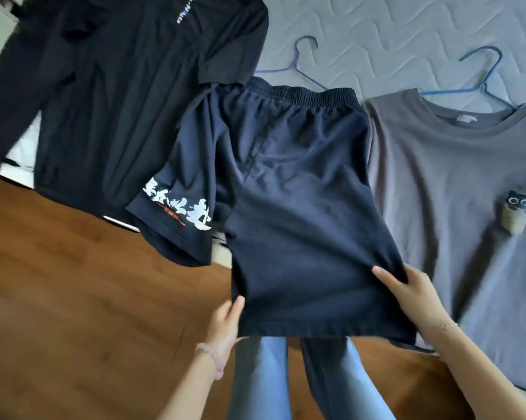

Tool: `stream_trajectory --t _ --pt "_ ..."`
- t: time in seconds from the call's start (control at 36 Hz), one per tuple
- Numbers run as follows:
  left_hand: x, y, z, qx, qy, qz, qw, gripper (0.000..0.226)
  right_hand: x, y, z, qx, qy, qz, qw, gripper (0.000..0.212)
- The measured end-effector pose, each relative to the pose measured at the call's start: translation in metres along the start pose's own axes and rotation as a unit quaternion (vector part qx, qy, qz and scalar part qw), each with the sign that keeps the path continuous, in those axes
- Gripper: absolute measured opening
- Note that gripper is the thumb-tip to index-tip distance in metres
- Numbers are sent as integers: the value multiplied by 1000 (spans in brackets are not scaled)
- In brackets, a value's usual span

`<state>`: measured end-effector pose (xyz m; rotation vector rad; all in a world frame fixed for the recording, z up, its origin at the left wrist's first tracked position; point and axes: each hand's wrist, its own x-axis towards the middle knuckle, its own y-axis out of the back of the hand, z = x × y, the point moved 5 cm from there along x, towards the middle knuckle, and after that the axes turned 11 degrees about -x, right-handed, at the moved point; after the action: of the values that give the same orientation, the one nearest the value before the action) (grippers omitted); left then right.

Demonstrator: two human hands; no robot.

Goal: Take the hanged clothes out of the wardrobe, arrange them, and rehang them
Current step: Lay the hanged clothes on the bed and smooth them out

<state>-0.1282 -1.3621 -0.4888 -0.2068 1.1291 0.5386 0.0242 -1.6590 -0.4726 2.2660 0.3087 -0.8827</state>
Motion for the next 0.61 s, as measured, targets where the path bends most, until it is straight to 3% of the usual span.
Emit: stream_trajectory --t 0.08,0.17,0.22,0.25,0.31,0.39,0.5,0.61 --pt "27 -14 -34 214 42 -36 975 25 14 0 40 -155 -83 6 984 26" --pt "52 -14 -31 472 69 -108 872 22 28 2 58 -296 -141 -53 943 30" --pt "60 -15 10 574 20 -118 810 24 37 14 42 -372 -150 -56 914 30" --pt "65 -16 37 571 -24 -108 813 26 43 23 28 -387 -144 -30 910 31" --pt "71 -17 104 499 -111 -61 857 25 59 40 -11 -369 -98 54 923 36" --pt "90 -12 206 378 -227 15 897 19 90 54 -86 -268 4 123 955 31" --pt "130 -38 332 336 -323 25 885 23 148 51 -177 -175 81 125 973 31" --pt "195 -67 402 394 -306 -21 867 39 220 41 -228 -207 122 126 963 39"
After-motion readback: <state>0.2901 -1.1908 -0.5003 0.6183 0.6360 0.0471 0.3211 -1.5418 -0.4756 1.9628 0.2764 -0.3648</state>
